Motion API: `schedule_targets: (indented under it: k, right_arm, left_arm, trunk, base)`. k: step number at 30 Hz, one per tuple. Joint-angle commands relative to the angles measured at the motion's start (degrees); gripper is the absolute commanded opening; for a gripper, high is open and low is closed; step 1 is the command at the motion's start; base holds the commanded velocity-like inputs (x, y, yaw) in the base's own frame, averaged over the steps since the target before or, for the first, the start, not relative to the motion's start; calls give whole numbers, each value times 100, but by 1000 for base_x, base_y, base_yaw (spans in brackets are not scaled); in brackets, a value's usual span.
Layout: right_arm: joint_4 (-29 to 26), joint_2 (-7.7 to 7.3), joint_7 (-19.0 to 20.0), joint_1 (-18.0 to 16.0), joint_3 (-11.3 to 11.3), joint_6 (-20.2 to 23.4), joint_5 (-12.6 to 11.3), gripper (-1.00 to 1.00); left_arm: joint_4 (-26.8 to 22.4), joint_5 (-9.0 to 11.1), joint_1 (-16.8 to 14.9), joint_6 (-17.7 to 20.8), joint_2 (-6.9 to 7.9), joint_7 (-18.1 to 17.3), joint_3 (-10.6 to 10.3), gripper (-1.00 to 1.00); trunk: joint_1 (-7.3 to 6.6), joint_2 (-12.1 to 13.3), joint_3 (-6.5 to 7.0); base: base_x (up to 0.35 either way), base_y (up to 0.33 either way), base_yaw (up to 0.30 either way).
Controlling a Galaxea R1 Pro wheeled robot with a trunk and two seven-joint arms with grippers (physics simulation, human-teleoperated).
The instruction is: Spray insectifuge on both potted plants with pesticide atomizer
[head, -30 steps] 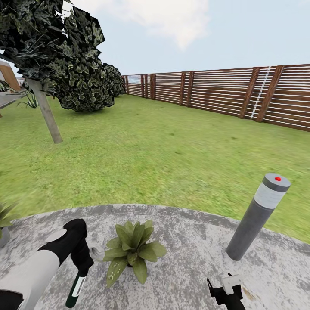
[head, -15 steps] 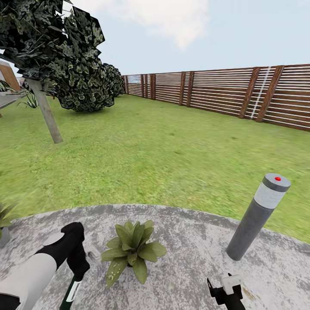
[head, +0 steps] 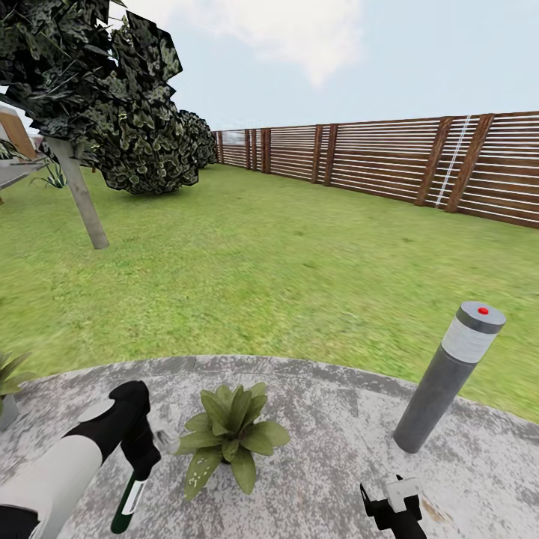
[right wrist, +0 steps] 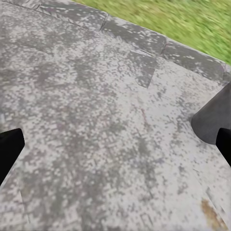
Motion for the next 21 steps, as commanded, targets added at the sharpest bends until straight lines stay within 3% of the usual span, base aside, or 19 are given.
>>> schedule_targets:
  k: [1, 11, 21]
  right_arm:
    - [4, -1, -36, -3, 18, -12, 35, 100]
    - [4, -1, -36, -3, 18, -12, 36, 100]
    - [4, -1, -36, -3, 18, -12, 37, 100]
  left_arm:
    - [-10, -25, 11, 54, 13, -43, -25, -100]
    - [96, -25, 94, 37, 71, -30, -34, -100]
    - [12, -23, 68, 45, 36, -28, -24, -100]
  trunk:
    - [-1, -2, -5]
    - [-1, -2, -5]
    - [-1, -2, -5]
  base:
    - [0, 0, 0]
    - [8, 4, 0]
    - [170, 126, 0]
